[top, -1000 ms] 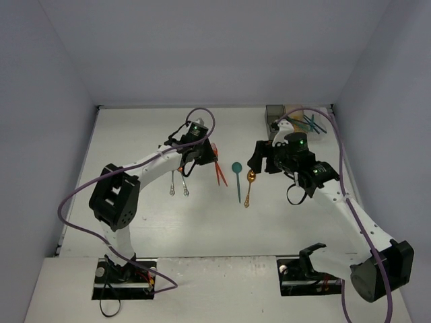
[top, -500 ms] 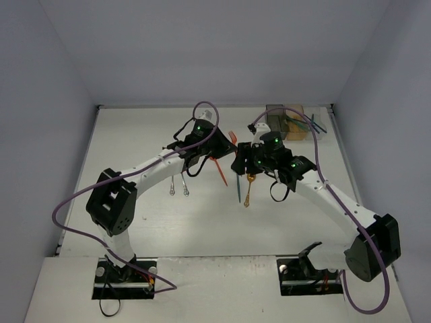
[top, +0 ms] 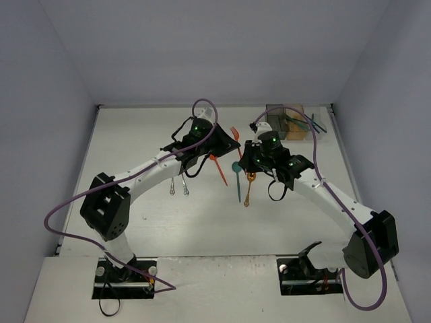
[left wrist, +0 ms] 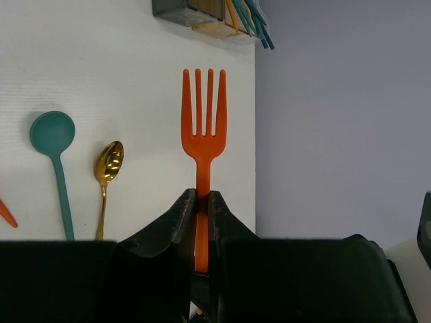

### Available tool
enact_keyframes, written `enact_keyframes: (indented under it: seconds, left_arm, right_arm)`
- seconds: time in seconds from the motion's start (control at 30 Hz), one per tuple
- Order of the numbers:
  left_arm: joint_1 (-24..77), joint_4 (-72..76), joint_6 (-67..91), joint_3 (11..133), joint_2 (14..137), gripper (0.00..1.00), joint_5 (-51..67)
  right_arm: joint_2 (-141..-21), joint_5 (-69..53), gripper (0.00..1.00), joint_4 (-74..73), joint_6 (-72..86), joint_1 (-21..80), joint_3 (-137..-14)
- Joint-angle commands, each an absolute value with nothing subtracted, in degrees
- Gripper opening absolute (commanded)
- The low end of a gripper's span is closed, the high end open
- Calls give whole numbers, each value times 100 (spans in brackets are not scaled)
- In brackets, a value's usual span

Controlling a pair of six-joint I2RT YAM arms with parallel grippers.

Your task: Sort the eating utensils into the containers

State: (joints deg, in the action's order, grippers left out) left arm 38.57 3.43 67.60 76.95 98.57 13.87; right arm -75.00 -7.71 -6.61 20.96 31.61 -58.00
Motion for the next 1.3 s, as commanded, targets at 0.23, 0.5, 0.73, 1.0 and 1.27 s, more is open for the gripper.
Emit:
enact_keyframes:
  seconds: [0.23,0.5,0.73,1.0,1.27]
  left_arm:
    - [3693,672,6365,7301,9140,66,1375]
    - [2887,-1599,4046,7126,7866,68,539]
    - [2100,-2912,1944,6407,6602,72,-728]
    - [1978,-2900,1077,5216,5534,75,-1415]
    - [1994,-2625,994,5087,5710,75,-1528]
  right_arm:
    - [-7413,-311,0,-493,1853,2823,-6081]
    - [-8158,-131,0,-1244,1327,1729,-6912]
    - [-9577,480,0,-1745,726,846,-8223]
    - [-10999,641,0,-2138,111,148,-9940]
    - [-12018,555,0,-2696,-977,-132,-10937]
